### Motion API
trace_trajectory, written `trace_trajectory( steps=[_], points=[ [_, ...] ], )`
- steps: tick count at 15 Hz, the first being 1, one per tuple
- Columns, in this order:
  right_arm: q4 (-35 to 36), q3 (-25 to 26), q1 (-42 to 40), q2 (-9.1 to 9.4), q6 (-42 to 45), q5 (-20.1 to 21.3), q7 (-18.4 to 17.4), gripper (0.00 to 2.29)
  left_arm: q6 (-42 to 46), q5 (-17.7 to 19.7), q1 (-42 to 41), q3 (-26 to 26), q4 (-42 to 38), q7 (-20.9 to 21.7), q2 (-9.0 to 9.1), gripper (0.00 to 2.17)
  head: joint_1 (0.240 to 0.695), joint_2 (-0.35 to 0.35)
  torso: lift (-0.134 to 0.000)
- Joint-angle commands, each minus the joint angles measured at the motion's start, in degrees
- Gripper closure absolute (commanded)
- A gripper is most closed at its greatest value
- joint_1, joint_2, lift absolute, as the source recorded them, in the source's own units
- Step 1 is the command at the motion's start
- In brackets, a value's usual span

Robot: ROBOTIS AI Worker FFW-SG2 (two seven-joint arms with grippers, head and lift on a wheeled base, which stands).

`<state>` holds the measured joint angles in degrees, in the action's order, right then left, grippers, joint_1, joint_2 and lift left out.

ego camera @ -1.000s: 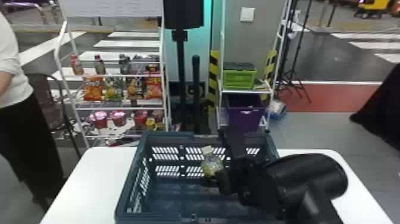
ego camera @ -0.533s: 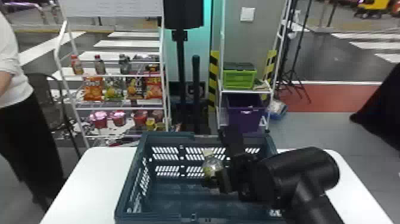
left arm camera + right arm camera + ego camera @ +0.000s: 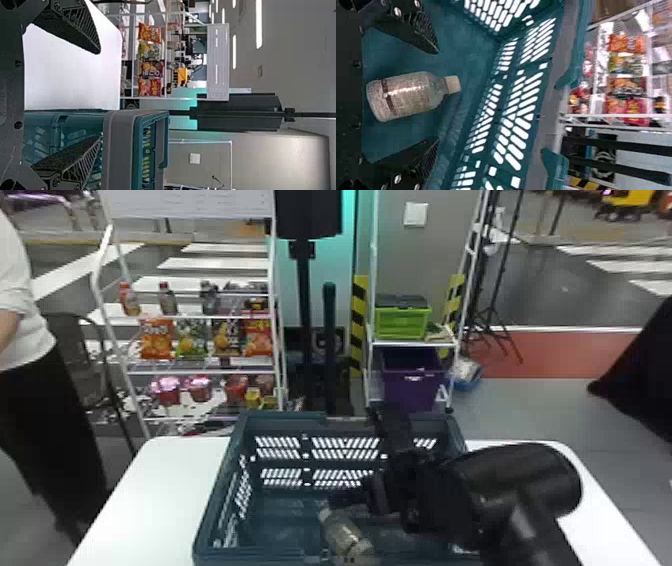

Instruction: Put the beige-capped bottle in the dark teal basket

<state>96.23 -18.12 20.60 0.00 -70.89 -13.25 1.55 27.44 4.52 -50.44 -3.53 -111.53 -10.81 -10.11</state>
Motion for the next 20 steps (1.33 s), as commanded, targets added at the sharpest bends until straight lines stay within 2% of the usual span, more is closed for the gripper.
trace_trajectory(
  steps=[1, 5, 7, 10, 11, 12, 15, 16, 20],
  points=[
    [3.97, 0.19, -2.05, 0.05, 2.37, -0.55, 0.03, 0.10, 0.19, 0.05, -0.01, 0.02, 0.00, 0.00, 0.09, 0.12, 0.499, 0.000, 0.000],
    [16.18, 2.65, -9.43, 0.05, 2.55, -1.52, 0.12, 0.10, 0.37, -0.04, -0.01, -0.07, 0.00, 0.00, 0.09, 0.12, 0.499, 0.000, 0.000],
    [22.51, 4.85, -15.15, -2.37, 6.59, -2.04, 1.00, 0.10, 0.37, -0.04, -0.01, -0.07, 0.08, 0.00, 0.09, 0.12, 0.499, 0.000, 0.000],
    [29.98, 9.42, -24.90, -7.12, 14.15, -3.54, 2.85, 0.10, 0.37, -0.04, 0.16, -0.07, -0.09, 0.00, 0.09, 0.12, 0.499, 0.000, 0.000],
    [32.00, 11.18, -28.42, -8.00, 16.43, -3.54, 3.46, 0.10, 0.37, -0.04, 0.16, -0.25, -0.27, 0.09, 0.09, 0.12, 0.499, 0.000, 0.000],
    [33.32, 13.11, -31.67, -8.09, 19.07, -3.45, 4.78, 0.10, 0.37, -0.04, 0.16, -0.34, -0.36, 0.09, 0.09, 0.12, 0.499, 0.000, 0.000],
    [36.40, 19.00, -43.97, -8.35, 35.42, -3.45, 8.56, 0.10, 0.37, -0.04, -0.01, -0.34, -0.79, 0.09, 0.09, 0.12, 0.499, 0.000, 0.000],
    [36.84, 20.23, -47.31, -8.88, 39.81, -3.54, 9.00, 0.10, 0.37, -0.04, -0.10, -0.34, -0.88, 0.00, 0.09, 0.12, 0.499, 0.000, 0.000],
    [34.73, 24.45, -58.83, -9.05, 60.55, -4.68, 10.14, 0.10, 0.19, -0.39, -0.10, -0.78, -1.32, -0.09, 0.26, 0.12, 0.499, 0.000, 0.000]
  ],
)
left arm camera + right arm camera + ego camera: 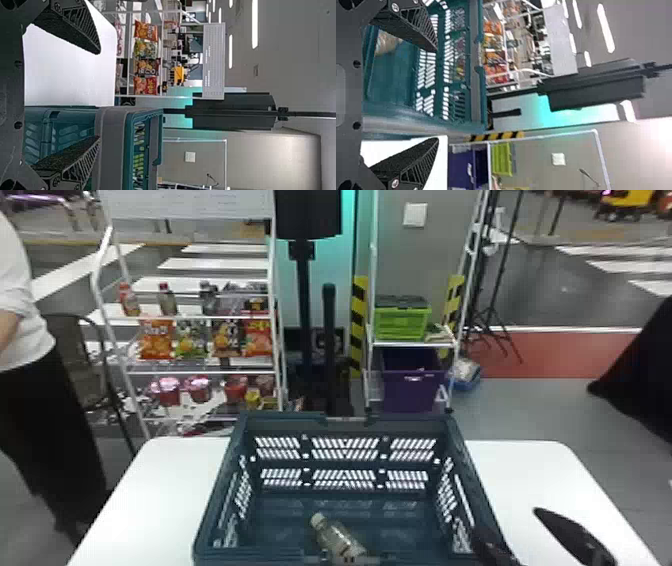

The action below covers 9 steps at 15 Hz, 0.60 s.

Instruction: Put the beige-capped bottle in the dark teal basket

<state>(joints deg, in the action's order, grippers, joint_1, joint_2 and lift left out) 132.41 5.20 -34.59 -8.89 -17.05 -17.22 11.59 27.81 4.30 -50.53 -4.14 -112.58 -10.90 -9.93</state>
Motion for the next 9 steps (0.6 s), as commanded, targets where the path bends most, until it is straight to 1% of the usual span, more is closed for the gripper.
trace_trajectory(
  steps=[1, 2, 5, 6, 8, 9],
  points=[
    [-3.04, 1.21, -5.14, -0.26, 10.58, -0.97, 0.71, 0.10, -0.17, -0.34, -0.09, -0.52, -0.54, -0.09, 0.09, 0.12, 0.499, 0.000, 0.000],
    [-5.32, 1.21, -6.72, -0.26, 15.33, -0.97, 1.07, 0.10, -0.17, -0.52, -0.27, -0.52, -0.62, -0.18, 0.09, 0.12, 0.499, 0.000, 0.000],
    [-9.45, 1.30, -10.41, 0.71, 25.00, -1.06, 2.65, 0.10, 0.00, -0.87, -0.79, -0.78, -0.80, -0.44, 0.09, 0.12, 0.499, 0.000, 0.000],
    [-10.24, 1.83, -11.47, 1.41, 26.93, -1.06, 3.88, 0.10, 0.00, -1.05, -0.88, -0.87, -0.98, -0.53, 0.18, 0.12, 0.499, 0.000, 0.000],
    [-11.30, 4.11, -12.44, 4.14, 27.64, -1.06, 7.22, 0.10, 0.00, -1.49, -1.06, -0.96, -1.15, -0.62, 0.26, 0.12, 0.499, 0.000, 0.000],
    [-11.91, 4.29, -13.23, 4.58, 29.39, -1.06, 7.57, 0.10, 0.00, -1.58, -1.23, -1.04, -1.24, -0.70, 0.26, 0.12, 0.499, 0.000, 0.000]
  ],
)
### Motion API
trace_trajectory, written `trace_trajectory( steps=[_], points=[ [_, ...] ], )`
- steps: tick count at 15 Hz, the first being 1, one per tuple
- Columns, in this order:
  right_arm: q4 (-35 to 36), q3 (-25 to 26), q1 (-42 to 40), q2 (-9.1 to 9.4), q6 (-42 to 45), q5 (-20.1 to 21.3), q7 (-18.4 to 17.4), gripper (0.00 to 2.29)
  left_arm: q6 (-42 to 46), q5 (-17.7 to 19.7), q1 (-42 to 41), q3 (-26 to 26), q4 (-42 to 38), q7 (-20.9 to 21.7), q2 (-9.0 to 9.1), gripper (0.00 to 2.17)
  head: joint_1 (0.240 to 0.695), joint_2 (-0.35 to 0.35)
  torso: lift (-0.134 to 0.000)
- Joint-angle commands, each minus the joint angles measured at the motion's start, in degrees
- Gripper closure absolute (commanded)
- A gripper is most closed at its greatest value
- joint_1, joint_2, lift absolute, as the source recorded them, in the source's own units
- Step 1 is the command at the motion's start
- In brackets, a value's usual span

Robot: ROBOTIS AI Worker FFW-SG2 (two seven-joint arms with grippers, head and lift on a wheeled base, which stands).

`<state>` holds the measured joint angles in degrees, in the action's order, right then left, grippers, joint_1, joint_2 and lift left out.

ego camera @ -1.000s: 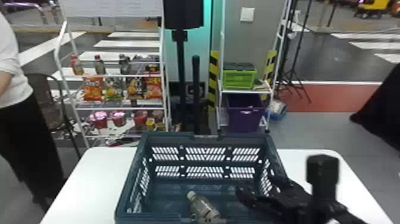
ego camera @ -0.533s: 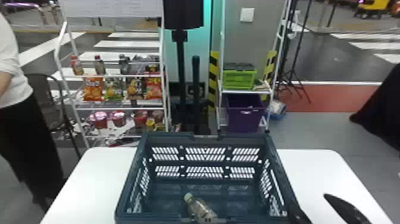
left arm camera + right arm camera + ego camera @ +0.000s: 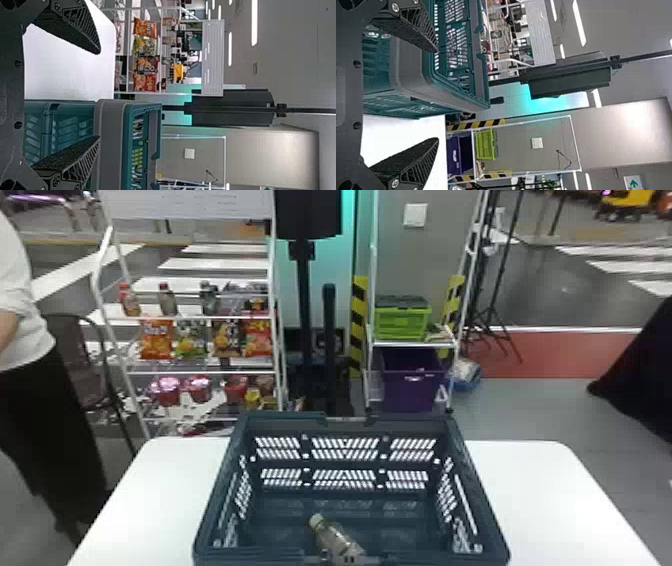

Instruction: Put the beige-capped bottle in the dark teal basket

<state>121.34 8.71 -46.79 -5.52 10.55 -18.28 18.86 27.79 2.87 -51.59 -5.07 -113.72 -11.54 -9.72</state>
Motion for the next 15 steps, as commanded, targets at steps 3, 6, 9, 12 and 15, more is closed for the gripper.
trace_trajectory(
  steps=[3, 6, 9, 12, 15],
  points=[
    [-3.12, 1.14, -3.05, 1.91, 6.89, 0.00, 1.79, 0.11, 0.02, -0.50, -0.35, -0.56, -0.45, -0.15, 0.06, 0.12, 0.499, 0.000, 0.000],
    [-4.09, 2.19, -4.28, 3.14, 8.82, 0.00, 3.11, 0.11, 0.02, -0.59, -0.70, -0.56, -0.72, -0.24, 0.06, 0.12, 0.499, 0.000, 0.000],
    [-4.09, 3.16, -4.45, 4.11, 8.82, 0.00, 4.78, 0.11, 0.02, -0.94, -0.79, -0.82, -0.81, -0.33, 0.06, 0.12, 0.499, 0.000, 0.000],
    [-4.18, 3.33, -4.45, 4.11, 8.65, 0.09, 4.87, 0.11, 0.02, -1.03, -0.79, -1.08, -0.89, -0.42, 0.06, 0.12, 0.499, 0.000, 0.000],
    [-4.35, 3.51, -4.37, 4.11, 7.94, 0.18, 4.87, 0.11, -0.15, -1.11, -0.79, -1.08, -1.07, -0.42, 0.06, 0.12, 0.499, 0.000, 0.000]
  ],
)
